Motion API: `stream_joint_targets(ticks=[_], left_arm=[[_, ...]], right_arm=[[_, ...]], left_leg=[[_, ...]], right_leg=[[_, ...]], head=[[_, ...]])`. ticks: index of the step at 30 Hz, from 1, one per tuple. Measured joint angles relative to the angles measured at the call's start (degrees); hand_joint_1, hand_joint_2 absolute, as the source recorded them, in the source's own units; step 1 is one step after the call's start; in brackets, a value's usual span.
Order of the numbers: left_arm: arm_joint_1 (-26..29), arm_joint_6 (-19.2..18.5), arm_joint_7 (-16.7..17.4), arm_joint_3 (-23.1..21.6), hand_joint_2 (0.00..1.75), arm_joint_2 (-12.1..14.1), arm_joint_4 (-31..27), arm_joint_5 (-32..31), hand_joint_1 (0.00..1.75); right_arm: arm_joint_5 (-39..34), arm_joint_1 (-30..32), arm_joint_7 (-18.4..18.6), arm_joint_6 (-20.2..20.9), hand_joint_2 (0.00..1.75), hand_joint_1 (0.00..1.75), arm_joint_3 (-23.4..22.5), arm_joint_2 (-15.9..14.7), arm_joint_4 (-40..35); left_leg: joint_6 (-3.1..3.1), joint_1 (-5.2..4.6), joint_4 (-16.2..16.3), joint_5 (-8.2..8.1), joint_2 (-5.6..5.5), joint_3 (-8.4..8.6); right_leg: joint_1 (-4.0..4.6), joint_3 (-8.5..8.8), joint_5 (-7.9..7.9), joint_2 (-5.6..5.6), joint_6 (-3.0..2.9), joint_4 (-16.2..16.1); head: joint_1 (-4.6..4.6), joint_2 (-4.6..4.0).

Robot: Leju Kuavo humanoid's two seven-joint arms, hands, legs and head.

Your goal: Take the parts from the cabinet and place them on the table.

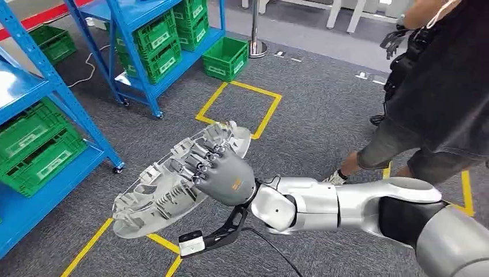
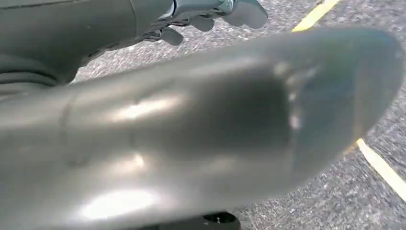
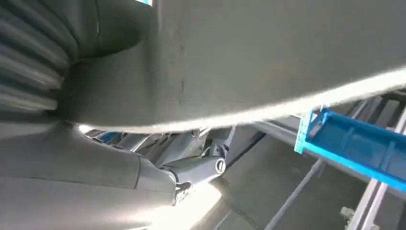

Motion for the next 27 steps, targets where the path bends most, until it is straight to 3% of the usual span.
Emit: stream_joint_targets(ticks=[2,3,4,5,7,8,9,12,13,15,17,18,19,20,22,23,24,26,27], left_arm=[[0.2,0.5,-0.2,0.2,0.0,0.0,0.0,0.4,0.0],[0.2,0.7,-0.3,0.5,0.0,0.0,0.0,0.5,0.0],[0.2,0.8,-0.4,0.5,0.0,0.0,0.0,0.7,0.0],[0.1,0.9,-0.6,0.6,0.0,0.0,0.0,0.7,0.0],[0.0,1.0,-0.9,0.6,0.0,0.0,0.0,0.8,0.0],[0.0,1.1,-1.1,0.6,0.0,0.0,0.0,0.8,0.0],[-0.1,1.2,-1.1,0.6,0.0,0.0,0.0,0.8,0.0],[-0.1,1.4,-1.1,0.7,0.0,0.0,0.0,0.6,0.0],[-0.2,1.4,-1.1,0.7,0.0,0.0,0.0,0.4,0.0],[-0.3,1.3,-1.3,0.7,0.0,0.1,0.0,0.0,0.0],[-0.2,1.1,-1.6,0.8,0.0,0.2,0.0,0.1,0.0],[-0.1,0.9,-1.7,0.9,0.0,0.2,0.0,0.1,0.0],[0.0,0.7,-1.8,1.0,0.0,0.2,0.0,0.1,0.0],[0.0,0.6,-1.9,1.0,0.0,0.2,0.0,0.2,0.0],[-0.1,0.6,-2.2,1.0,0.0,0.2,0.0,0.4,0.0],[-0.1,0.6,-2.3,1.0,0.0,0.2,0.0,0.6,0.0],[-0.1,0.5,-2.4,1.1,0.0,0.2,0.0,0.7,0.0],[-0.1,0.5,-2.7,1.1,0.0,0.2,0.0,0.9,0.0],[-0.2,0.5,-2.7,1.1,0.0,0.2,0.0,1.0,0.0]], right_arm=[[0.0,-0.2,0.0,0.1,1.75,1.75,0.2,0.0,0.0],[0.0,-0.3,0.0,0.2,1.75,1.75,0.5,0.0,0.0],[0.0,-0.3,0.0,0.4,1.75,1.75,0.6,0.0,0.0],[0.0,-0.4,0.0,0.5,1.75,1.75,0.8,0.0,0.0],[0.0,-0.6,0.0,0.7,1.75,1.75,0.9,0.0,0.0],[0.0,-0.8,0.0,0.8,1.75,1.75,0.9,0.0,0.0],[0.0,-1.0,0.0,0.9,1.75,1.75,0.9,0.1,0.0],[0.0,-1.3,0.0,1.2,1.75,1.75,0.9,0.2,0.0],[0.0,-1.3,0.0,1.5,1.75,1.75,0.9,0.2,0.0],[0.0,-1.4,0.0,2.2,1.75,1.75,0.8,0.2,-0.2],[0.0,-1.4,0.0,2.7,1.75,1.75,0.8,0.2,-0.5],[0.0,-1.4,0.0,2.8,1.75,1.75,0.8,0.2,-0.7],[0.0,-1.4,0.0,2.9,1.75,1.75,0.8,0.2,-0.8],[0.0,-1.4,0.0,2.9,1.75,1.75,0.8,0.2,-1.0],[0.0,-1.6,0.0,2.9,1.75,1.75,0.8,0.2,-1.3],[0.0,-1.7,0.0,2.9,1.75,1.75,0.8,0.2,-1.4],[0.0,-2.0,0.0,2.9,1.75,1.75,0.8,0.2,-1.5],[0.0,-2.3,0.0,2.8,1.75,1.75,0.9,0.4,-1.5],[0.0,-2.2,0.0,2.8,1.75,1.75,0.9,0.4,-1.5]], left_leg=[[0.09,-0.08,0.1,-0.04,1.56,-0.18],[0.11,-0.09,0.1,-0.06,2.31,-0.27],[0.12,-0.08,0.2,-0.09,2.96,-0.29],[0.07,-0.08,0.3,-0.21,3.79,-0.29],[-0.23,-0.04,0.7,-0.59,5.16,-0.26],[-0.6,-0.25,1.1,-0.86,5.61,-0.26],[-0.98,-0.77,1.4,-1.15,5.93,-0.48],[-1.75,-0.68,0.9,-1.13,7.51,0.07],[-2.13,-0.66,1.0,-1.37,8.03,0.25],[-2.88,-0.18,3.9,-3.87,3.05,-1.06],[-3.11,-0.14,12.7,-8.36,1.18,-5.02],[-3.15,-0.15,16.7,-9.55,0.93,-6.92],[-3.1,-0.14,18.0,-9.3,0.87,-7.59],[-3.01,-0.12,16.7,-7.64,0.83,-7.12],[-2.6,-0.08,8.4,-2.36,-0.07,-3.39],[-2.32,0.04,3.6,-0.36,-2.04,-1.28],[-2.12,0.16,2.1,-1.28,-4.77,-0.78],[-1.98,-0.04,1.6,-1.24,-3.82,-0.49],[-1.57,-0.24,1.7,-1.13,-3.35,-0.53]], right_leg=[[-0.06,-3.92,-4.35,-0.91,0.41,9.1],[-0.06,-5.1,-5.17,-0.97,0.55,12.1],[-0.07,-5.16,-4.96,-1.06,0.58,12.6],[-0.08,-3.63,-3.37,-1.32,0.6,10.1],[-0.06,2.24,0.95,-2.7,0.47,0.1],[0.11,4.46,1.39,-5.34,0.29,-4.1],[0.5,4.38,1.15,-6.01,-0.24,-4.2],[0.78,3.9,1.42,-3.73,-1.32,-4.2],[0.37,3.96,1.67,-3.05,-1.75,-4.7],[0.02,4.06,1.95,-2.16,-2.32,-4.9],[0.02,3.87,2.05,-1.05,-2.62,-4.9],[0.06,3.82,2.07,-0.25,-2.64,-4.9],[0.06,3.82,2.09,0.48,-2.65,-4.8],[0.05,3.81,2.1,1.28,-2.64,-4.7],[-0.01,3.83,2.16,2.91,-2.49,-4.5],[-0.08,3.78,2.21,3.62,-2.32,-4.5],[0.16,3.51,2.31,4.2,-1.85,-4.4],[-0.12,2.88,2.83,5.57,-0.96,-4.5],[-0.35,2.78,3.17,6.21,-0.45,-4.9]], head=[[0.0,-0.02],[0.02,-0.02],[0.02,-0.02],[0.0,0.0],[0.02,-0.02],[0.02,0.0],[-0.02,-0.02],[-0.04,-0.02],[-0.02,-0.02],[-0.37,-0.02],[-0.35,-0.02],[-0.39,0.0],[-0.35,0.0],[-0.37,-0.02],[-0.37,-0.02],[-0.37,-0.02],[-0.37,-0.02],[-0.31,-0.02],[-0.39,0.0]])
